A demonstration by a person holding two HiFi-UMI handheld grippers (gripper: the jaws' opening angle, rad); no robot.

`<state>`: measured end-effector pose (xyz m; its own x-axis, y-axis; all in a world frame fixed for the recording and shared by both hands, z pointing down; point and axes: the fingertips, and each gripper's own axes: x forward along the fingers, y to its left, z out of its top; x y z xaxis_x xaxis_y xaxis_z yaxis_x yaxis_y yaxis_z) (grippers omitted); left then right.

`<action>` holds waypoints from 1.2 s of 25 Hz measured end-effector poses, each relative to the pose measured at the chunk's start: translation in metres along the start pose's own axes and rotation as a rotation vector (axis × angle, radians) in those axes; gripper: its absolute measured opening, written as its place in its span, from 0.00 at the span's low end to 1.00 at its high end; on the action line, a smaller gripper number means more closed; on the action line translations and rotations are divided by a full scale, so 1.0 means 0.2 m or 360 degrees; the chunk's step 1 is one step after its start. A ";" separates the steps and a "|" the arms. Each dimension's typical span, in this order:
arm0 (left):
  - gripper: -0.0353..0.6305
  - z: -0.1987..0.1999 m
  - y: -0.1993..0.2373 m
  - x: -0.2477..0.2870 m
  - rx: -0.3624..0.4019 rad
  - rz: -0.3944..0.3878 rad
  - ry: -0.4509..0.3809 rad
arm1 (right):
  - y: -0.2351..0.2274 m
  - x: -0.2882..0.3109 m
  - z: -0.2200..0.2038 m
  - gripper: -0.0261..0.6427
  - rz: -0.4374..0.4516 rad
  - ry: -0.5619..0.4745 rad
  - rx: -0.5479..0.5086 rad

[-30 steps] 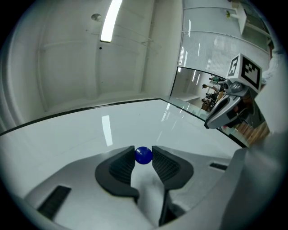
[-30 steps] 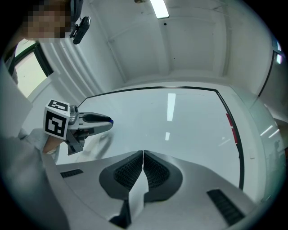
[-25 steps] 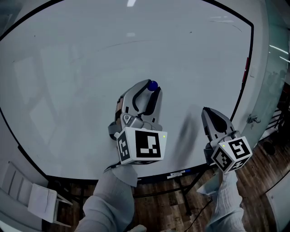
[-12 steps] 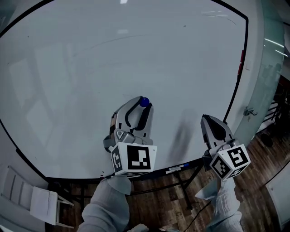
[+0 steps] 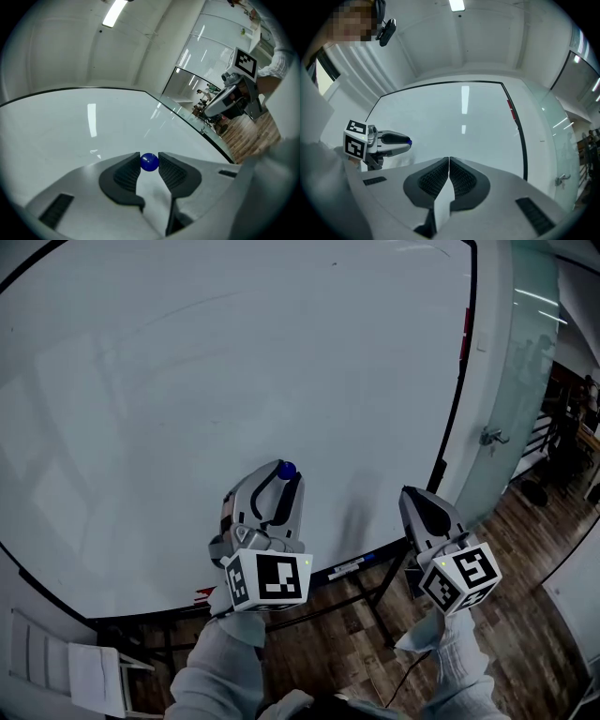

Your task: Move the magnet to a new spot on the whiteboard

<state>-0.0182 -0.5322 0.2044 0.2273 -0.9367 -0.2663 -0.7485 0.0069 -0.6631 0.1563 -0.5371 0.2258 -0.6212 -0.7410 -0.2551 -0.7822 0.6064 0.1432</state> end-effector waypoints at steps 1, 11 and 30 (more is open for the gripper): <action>0.24 -0.01 -0.03 0.00 -0.0005 -0.0014 0.0003 | 0.00 -0.02 -0.02 0.08 -0.0011 0.0008 0.0007; 0.24 -0.05 -0.30 0.09 0.0032 -0.0181 0.0037 | -0.04 -0.15 -0.22 0.08 -0.0081 0.0119 0.0074; 0.24 -0.08 -0.74 0.39 0.0153 -0.0383 0.0132 | -0.25 -0.31 -0.37 0.08 -0.0240 0.0227 0.0125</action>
<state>0.0999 -0.6124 0.2929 0.3364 -0.9410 -0.0375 -0.6159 -0.1897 -0.7647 0.2309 -0.5422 0.3050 -0.5025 -0.8549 -0.1291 -0.8640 0.5022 0.0373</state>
